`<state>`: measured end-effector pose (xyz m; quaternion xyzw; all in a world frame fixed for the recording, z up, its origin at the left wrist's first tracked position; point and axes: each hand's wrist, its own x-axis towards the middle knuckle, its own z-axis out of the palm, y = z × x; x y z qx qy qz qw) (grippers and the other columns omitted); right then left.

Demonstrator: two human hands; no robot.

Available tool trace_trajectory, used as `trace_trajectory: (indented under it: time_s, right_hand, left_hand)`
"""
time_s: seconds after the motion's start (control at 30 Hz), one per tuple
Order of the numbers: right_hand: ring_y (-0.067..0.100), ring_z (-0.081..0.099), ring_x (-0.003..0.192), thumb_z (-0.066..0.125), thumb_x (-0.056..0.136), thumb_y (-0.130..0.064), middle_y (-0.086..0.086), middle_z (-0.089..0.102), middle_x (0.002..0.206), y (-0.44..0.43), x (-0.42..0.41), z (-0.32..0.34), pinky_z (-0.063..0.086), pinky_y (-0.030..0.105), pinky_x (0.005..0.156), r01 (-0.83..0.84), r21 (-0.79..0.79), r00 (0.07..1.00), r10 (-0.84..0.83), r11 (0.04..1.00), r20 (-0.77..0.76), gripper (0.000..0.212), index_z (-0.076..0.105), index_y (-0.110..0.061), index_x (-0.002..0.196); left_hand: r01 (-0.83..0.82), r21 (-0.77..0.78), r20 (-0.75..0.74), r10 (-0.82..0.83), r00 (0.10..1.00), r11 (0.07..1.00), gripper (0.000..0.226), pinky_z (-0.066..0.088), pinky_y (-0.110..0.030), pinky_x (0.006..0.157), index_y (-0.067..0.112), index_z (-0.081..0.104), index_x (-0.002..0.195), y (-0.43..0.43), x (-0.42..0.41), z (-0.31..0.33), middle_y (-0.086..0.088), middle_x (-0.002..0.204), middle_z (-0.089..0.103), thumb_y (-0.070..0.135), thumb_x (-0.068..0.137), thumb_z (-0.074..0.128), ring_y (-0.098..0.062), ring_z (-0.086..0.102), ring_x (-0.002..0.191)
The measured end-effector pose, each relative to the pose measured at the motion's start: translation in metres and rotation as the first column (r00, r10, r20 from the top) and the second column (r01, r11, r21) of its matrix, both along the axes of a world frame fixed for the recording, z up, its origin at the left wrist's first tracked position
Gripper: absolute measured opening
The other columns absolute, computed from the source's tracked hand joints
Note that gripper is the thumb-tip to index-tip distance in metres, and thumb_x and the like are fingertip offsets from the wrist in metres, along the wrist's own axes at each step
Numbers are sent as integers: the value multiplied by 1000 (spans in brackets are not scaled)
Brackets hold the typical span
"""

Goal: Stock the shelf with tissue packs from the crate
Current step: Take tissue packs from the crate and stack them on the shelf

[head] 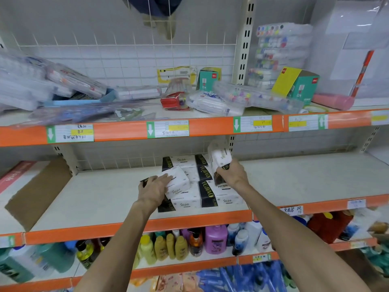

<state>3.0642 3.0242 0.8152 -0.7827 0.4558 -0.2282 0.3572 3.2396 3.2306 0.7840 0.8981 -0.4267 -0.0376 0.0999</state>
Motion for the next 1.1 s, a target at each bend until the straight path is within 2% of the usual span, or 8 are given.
trace_trajectory:
  time_s: [0.17, 0.3, 0.47, 0.63, 0.73, 0.83, 0.97, 1.1]
  right_hand:
    - [27, 67, 86, 59, 90, -31, 15, 67, 100, 0, -1, -13, 59, 36, 69, 9, 589, 968, -154, 808, 197, 25, 57, -6, 94]
    - [21, 58, 71, 48, 96, -40, 8, 59, 81, -1, -16, -8, 44, 26, 54, 19, 283, 990, 22, 959, -138, 36, 56, -5, 88]
    - [22, 66, 75, 60, 84, -47, 16, 62, 109, -14, -16, -16, 49, 22, 45, 21, 379, 998, 5, 925, -66, 54, 54, 1, 109]
    - [31, 72, 75, 47, 96, -43, 19, 73, 84, 4, -14, -21, 59, 43, 78, -68, 394, 987, 118, 916, -104, 50, 56, 6, 99]
    - [30, 65, 94, 38, 101, -36, 14, 69, 105, 12, -19, -15, 48, 34, 74, -102, -99, 932, 60, 990, -358, 39, 51, -1, 114]
    - [27, 44, 120, 48, 97, -23, 10, 52, 130, 3, -33, -12, 44, 37, 88, -315, -524, 879, 35, 791, -475, 38, 41, -11, 132]
    - [32, 7, 147, 60, 93, -23, 5, 13, 161, -23, -46, -18, 21, 46, 117, -584, -460, 724, 172, 669, -668, 75, 14, -25, 153]
    - [31, -6, 149, 55, 96, -36, 1, -2, 163, -31, -42, -24, 7, 54, 117, -657, -373, 621, 191, 655, -760, 80, 0, -34, 154]
  left_hand:
    - [-17, -25, -16, 17, 1000, 1000, 58, 21, -58, 111, 42, 29, 146, 0, 4, -6, 19, 155, 24, 10, 100, 44, -15, 19, 143]
    - [-17, -20, -20, 16, 1000, 1000, 57, 23, -55, 112, 43, 27, 146, -1, 7, -9, 20, 155, 22, 14, 100, 45, -14, 18, 144]
    - [-13, -28, -32, 12, 999, 1000, 53, 22, -54, 113, 40, 28, 147, -2, 6, -7, 17, 156, 23, 17, 102, 41, -15, 17, 144]
    - [-7, -26, -54, 6, 999, 1000, 53, 19, -55, 114, 39, 27, 148, 0, 2, -5, 17, 157, 21, 16, 102, 41, -16, 14, 145]
    - [16, -11, -67, -16, 998, 1000, 53, 17, -54, 116, 39, 25, 149, 1, 2, -4, 17, 158, 18, 16, 103, 39, -17, 11, 146]
    - [81, -3, -80, -81, 993, 997, 54, 15, -54, 117, 40, 25, 149, 3, 7, -4, 16, 158, 18, 16, 102, 38, -17, 10, 147]
    - [180, -18, -88, -181, 980, 983, 55, 12, -54, 117, 42, 28, 147, 6, 14, -2, 17, 157, 21, 13, 102, 39, -14, 10, 147]
    - [203, -72, 2, -203, 979, 977, 51, 8, -56, 117, 45, 32, 145, 11, 15, -4, 19, 156, 19, 18, 102, 38, -13, 7, 148]
